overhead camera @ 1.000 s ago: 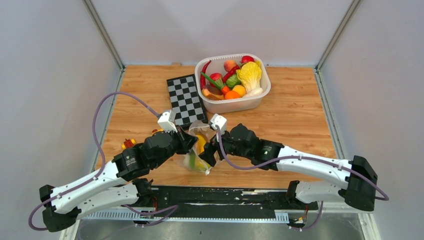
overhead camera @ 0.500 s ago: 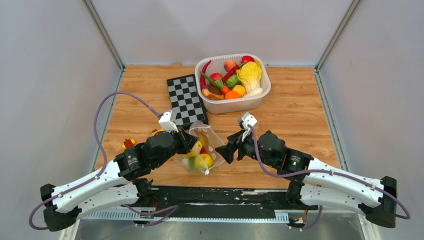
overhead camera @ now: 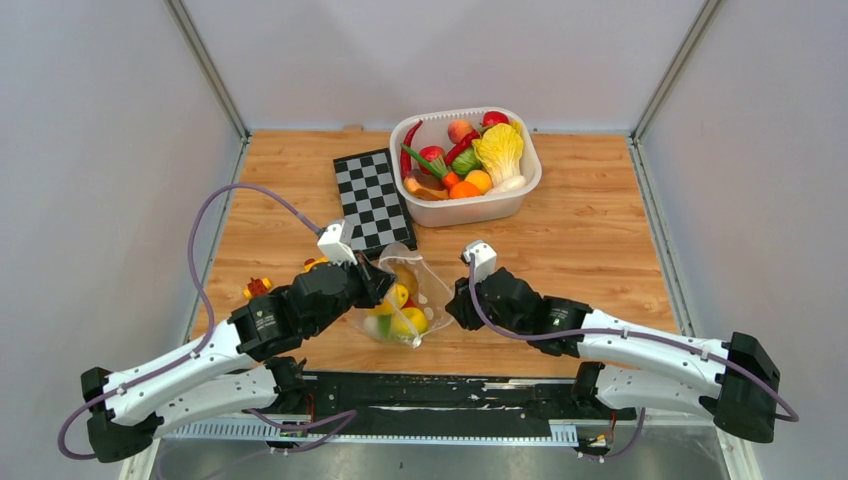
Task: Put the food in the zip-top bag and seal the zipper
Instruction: Adjust the zipper food storage bag at the center of the board.
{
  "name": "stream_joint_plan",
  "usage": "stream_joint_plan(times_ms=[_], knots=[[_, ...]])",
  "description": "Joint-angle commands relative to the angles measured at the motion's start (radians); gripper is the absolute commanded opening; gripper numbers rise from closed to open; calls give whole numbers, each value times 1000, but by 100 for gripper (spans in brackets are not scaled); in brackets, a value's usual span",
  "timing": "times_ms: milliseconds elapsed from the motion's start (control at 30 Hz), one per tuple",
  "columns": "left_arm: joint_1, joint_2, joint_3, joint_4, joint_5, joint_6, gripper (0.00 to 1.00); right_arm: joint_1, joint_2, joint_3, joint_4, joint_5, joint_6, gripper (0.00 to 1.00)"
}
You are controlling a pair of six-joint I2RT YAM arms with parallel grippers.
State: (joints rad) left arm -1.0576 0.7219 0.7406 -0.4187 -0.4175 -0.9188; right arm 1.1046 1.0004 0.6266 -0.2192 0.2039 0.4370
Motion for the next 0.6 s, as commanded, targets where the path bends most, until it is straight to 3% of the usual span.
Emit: stream_joint_plan(times_ms=[0,133,233,367,567], knots=[[1,-38,54,-58,-74,16,0,-2,-9,82,97,-103,-26,11],[0,-90,144,-219,-221,62,0,-3,-21,131,159,-235,-72,3],[0,-103,210,-278,-227,94,0,-2,8,192,210,-362,-81,3],[0,-57,367,-515,-301,64,0,-2,85,322,239,-485,-87,4],[0,-33,471,-642,-296,64,0,-19,186,398,228,-506,-51,4]])
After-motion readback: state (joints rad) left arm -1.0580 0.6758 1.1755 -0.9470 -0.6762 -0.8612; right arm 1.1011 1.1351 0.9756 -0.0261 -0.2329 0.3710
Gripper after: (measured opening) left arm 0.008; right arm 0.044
